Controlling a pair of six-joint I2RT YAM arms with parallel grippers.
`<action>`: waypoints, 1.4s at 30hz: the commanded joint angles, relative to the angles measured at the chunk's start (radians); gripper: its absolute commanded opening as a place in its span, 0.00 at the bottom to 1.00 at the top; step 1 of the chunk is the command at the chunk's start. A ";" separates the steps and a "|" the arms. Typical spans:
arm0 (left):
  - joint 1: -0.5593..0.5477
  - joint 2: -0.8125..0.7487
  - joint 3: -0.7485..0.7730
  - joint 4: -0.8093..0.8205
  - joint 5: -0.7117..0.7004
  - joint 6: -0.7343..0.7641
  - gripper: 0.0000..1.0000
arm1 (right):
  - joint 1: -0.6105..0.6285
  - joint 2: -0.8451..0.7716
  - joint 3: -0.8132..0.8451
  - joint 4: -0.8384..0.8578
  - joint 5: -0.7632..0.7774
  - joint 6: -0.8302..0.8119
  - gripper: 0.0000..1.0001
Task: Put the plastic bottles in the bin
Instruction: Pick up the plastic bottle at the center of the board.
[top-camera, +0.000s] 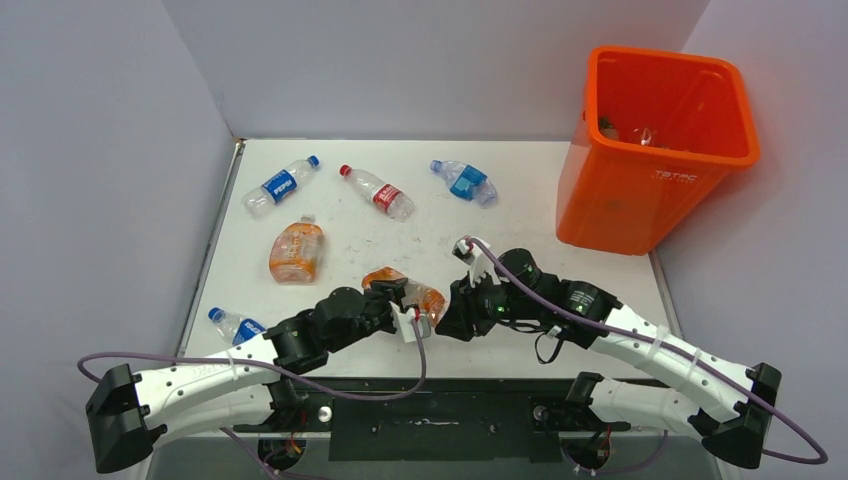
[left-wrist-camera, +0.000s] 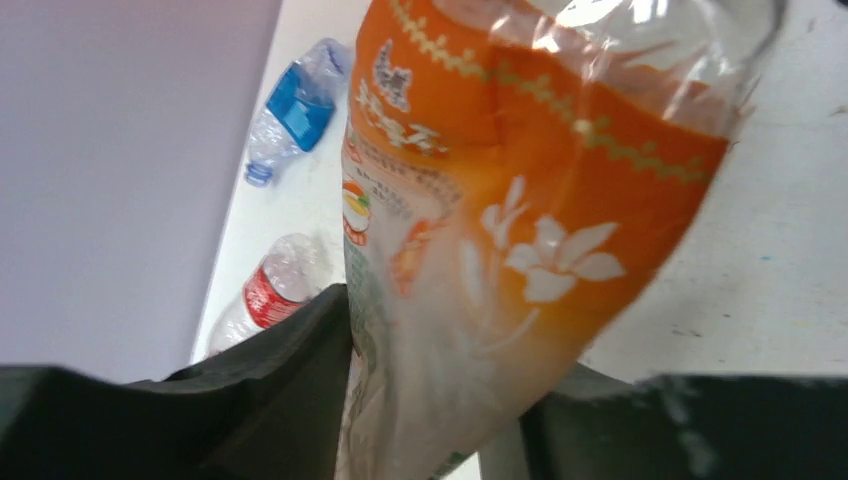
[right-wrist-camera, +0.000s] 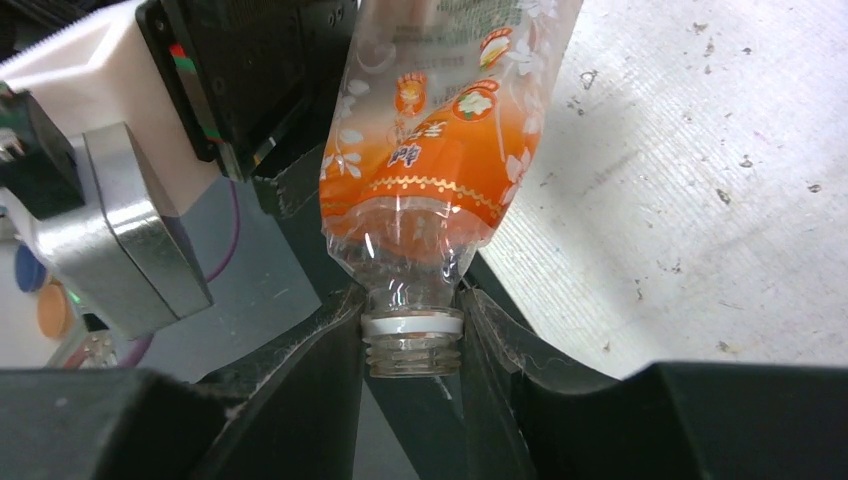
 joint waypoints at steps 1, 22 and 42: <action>-0.015 -0.019 0.018 0.102 -0.027 -0.030 0.34 | 0.009 -0.021 0.049 0.092 -0.049 0.021 0.10; -0.046 -0.066 0.088 0.243 0.213 -1.124 0.12 | 0.009 -0.361 -0.086 0.599 0.397 0.012 0.90; -0.049 -0.024 0.130 0.163 0.223 -1.122 0.10 | 0.045 -0.105 -0.043 0.691 0.351 0.011 0.63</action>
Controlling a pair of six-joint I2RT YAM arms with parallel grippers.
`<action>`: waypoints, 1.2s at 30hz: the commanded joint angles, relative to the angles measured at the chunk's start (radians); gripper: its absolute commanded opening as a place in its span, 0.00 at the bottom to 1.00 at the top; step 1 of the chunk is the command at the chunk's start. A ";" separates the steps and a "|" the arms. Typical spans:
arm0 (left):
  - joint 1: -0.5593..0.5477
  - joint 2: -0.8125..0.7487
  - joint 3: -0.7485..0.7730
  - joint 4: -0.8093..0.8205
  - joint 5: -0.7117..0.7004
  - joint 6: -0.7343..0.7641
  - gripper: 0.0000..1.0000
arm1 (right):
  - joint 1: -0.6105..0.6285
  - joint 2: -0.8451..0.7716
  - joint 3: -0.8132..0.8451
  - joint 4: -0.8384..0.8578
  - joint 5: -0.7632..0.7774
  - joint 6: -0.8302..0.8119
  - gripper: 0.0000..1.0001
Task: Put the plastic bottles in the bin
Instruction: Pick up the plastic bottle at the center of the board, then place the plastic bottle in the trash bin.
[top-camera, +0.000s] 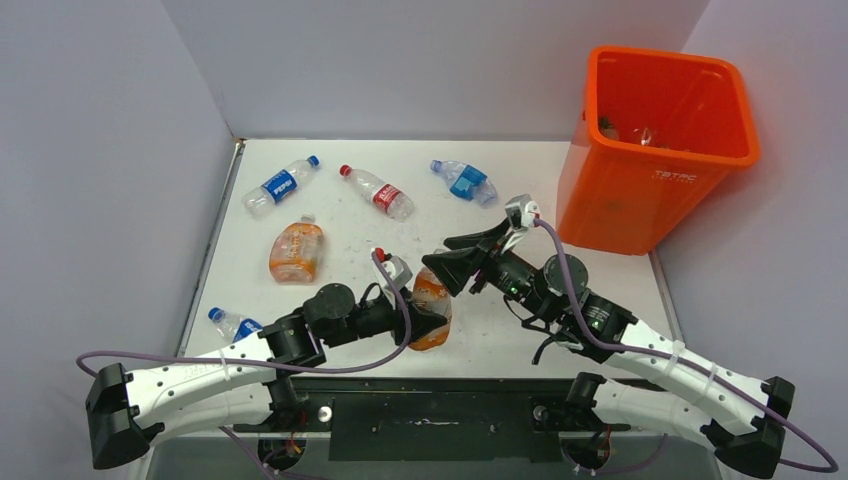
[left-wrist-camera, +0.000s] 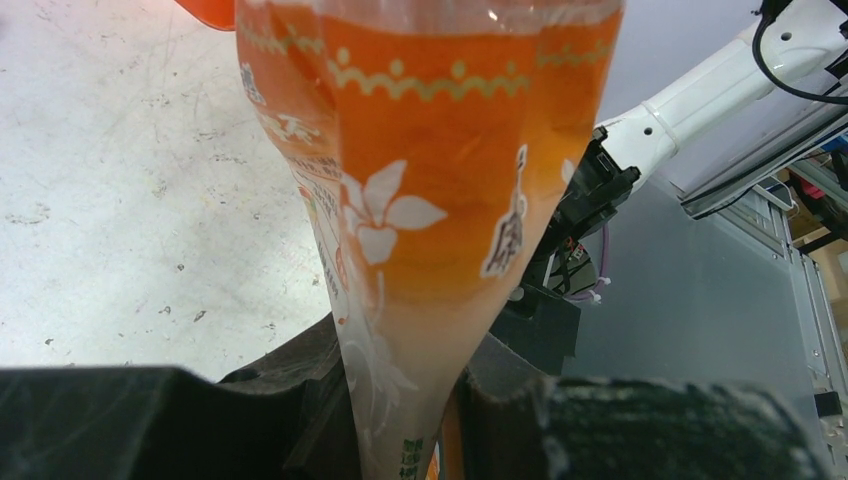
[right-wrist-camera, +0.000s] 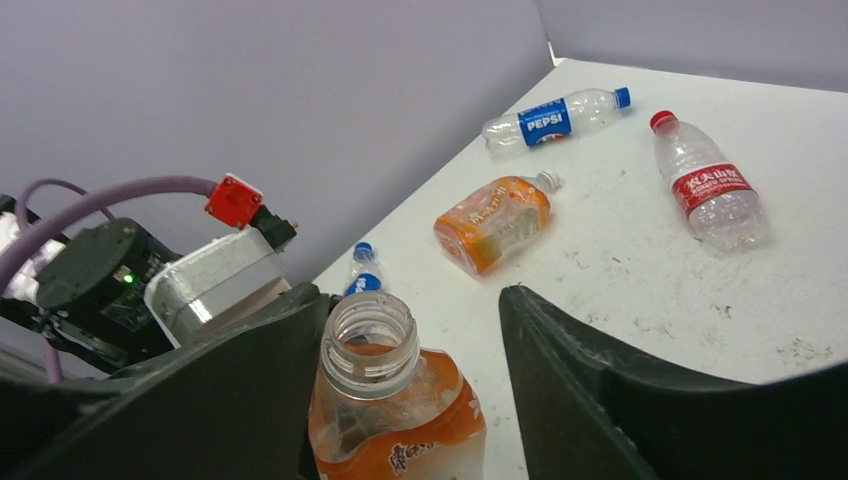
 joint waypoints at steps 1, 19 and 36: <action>-0.005 -0.011 0.054 0.024 -0.003 0.004 0.10 | 0.016 0.033 0.043 0.017 -0.016 -0.009 0.59; -0.002 -0.203 0.147 -0.136 -0.432 0.400 0.96 | 0.025 0.100 0.535 -0.329 0.382 -0.384 0.05; -0.003 -0.302 -0.048 -0.048 -0.655 0.485 0.96 | -0.599 0.449 0.844 0.464 0.880 -0.700 0.05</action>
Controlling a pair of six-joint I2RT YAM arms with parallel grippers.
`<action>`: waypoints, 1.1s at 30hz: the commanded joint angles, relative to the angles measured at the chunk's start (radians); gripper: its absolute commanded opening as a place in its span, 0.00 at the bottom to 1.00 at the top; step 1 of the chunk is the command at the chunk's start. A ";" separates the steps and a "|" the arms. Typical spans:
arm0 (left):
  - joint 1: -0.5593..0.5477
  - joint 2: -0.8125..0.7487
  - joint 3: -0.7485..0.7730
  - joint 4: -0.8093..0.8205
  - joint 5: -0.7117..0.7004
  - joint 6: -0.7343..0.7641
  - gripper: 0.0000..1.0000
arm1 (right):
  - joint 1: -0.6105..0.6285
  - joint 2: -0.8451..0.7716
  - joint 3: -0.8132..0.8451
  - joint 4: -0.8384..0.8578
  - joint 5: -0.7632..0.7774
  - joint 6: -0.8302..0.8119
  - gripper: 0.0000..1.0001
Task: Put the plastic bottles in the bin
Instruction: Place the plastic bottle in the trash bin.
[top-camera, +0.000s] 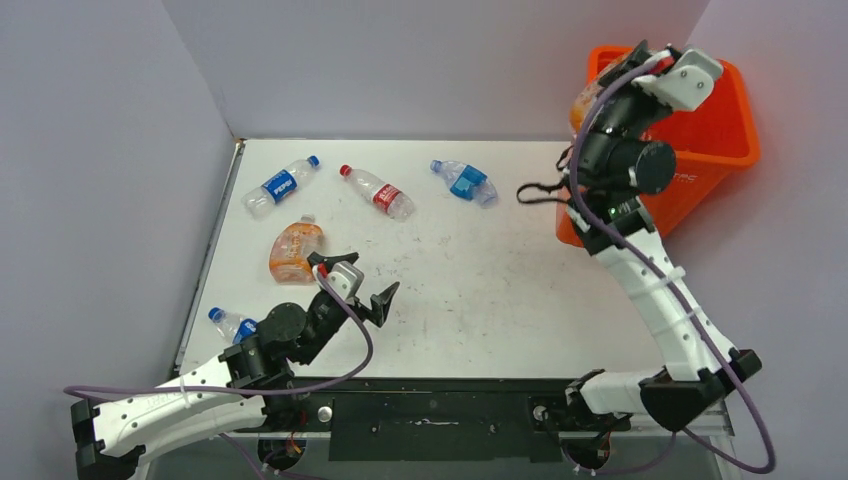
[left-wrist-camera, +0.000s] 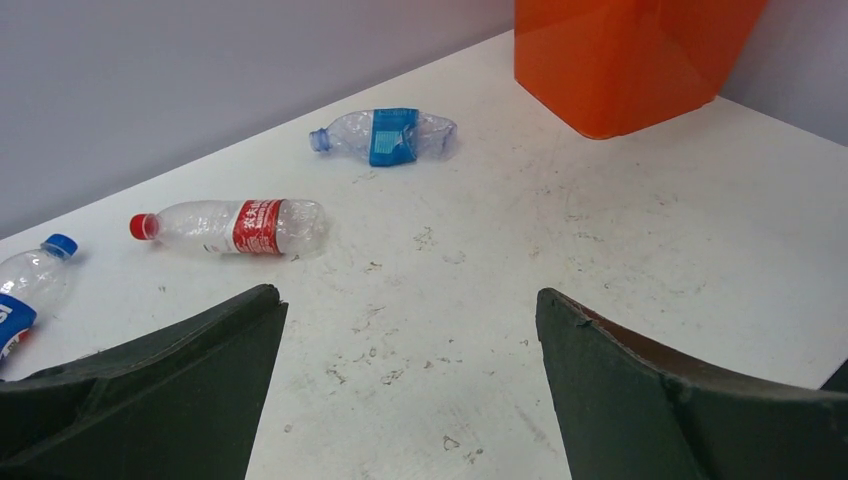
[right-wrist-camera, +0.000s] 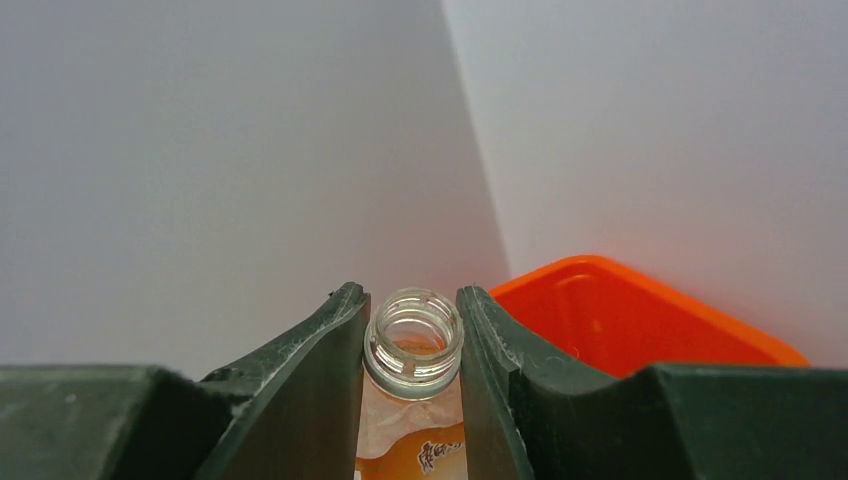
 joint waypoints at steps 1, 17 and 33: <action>-0.003 0.005 0.053 0.007 -0.067 -0.002 0.96 | -0.263 0.063 0.160 -0.085 -0.001 0.296 0.05; -0.011 0.053 0.055 -0.009 -0.075 -0.008 0.96 | -0.669 0.288 0.206 -0.249 0.001 0.643 0.44; -0.011 0.085 0.052 -0.001 -0.155 0.017 0.96 | -0.344 0.223 0.313 -0.292 -0.232 0.665 0.90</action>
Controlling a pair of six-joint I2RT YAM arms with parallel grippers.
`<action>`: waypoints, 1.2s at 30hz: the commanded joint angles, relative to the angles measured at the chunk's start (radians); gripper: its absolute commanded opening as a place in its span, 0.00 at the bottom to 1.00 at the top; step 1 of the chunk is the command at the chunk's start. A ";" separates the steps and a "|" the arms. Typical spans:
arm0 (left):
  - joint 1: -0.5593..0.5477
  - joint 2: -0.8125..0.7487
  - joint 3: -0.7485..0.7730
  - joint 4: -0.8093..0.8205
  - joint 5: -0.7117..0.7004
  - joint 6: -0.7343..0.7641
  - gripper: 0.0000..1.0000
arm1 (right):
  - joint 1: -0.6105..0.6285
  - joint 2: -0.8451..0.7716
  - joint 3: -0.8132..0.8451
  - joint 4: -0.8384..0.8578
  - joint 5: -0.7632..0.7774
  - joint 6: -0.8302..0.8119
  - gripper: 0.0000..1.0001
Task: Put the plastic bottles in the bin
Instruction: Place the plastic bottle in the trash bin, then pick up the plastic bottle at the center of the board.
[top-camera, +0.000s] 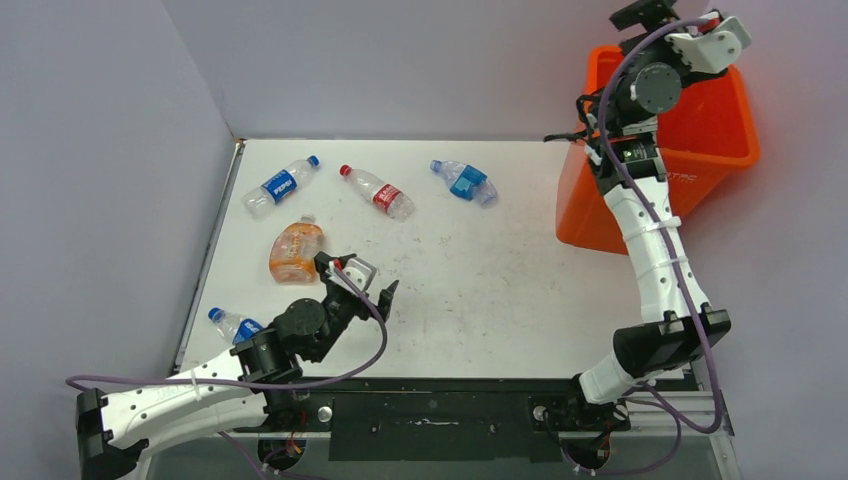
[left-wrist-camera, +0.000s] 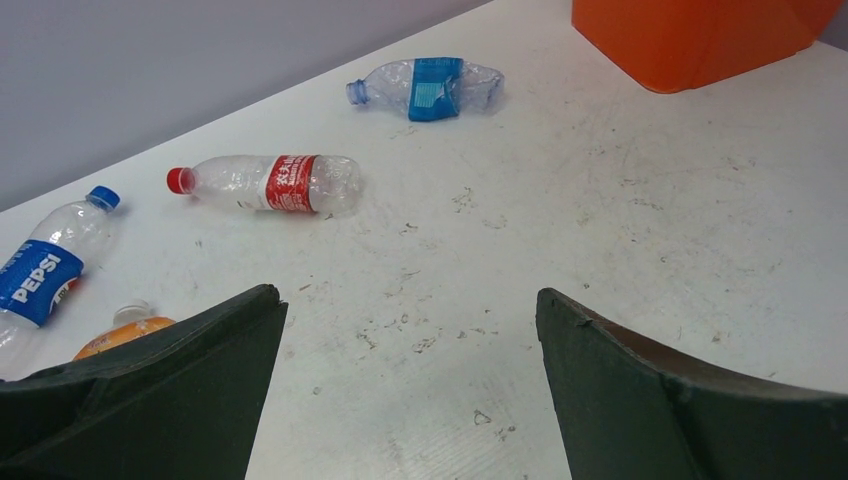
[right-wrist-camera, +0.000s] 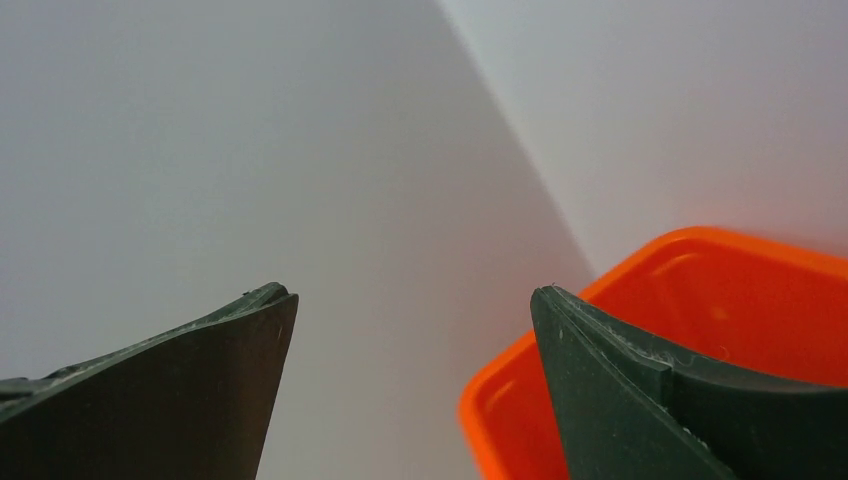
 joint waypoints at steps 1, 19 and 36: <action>-0.004 0.009 0.044 0.020 -0.062 0.016 0.96 | 0.125 -0.124 -0.044 0.023 -0.209 0.031 0.90; 0.031 -0.045 0.084 -0.004 -0.556 0.075 0.96 | 0.537 -0.423 -1.081 0.010 -0.753 0.426 0.90; 0.135 -0.193 -0.024 0.174 -0.459 0.121 0.96 | 0.806 0.514 -0.680 0.397 -0.990 0.859 0.93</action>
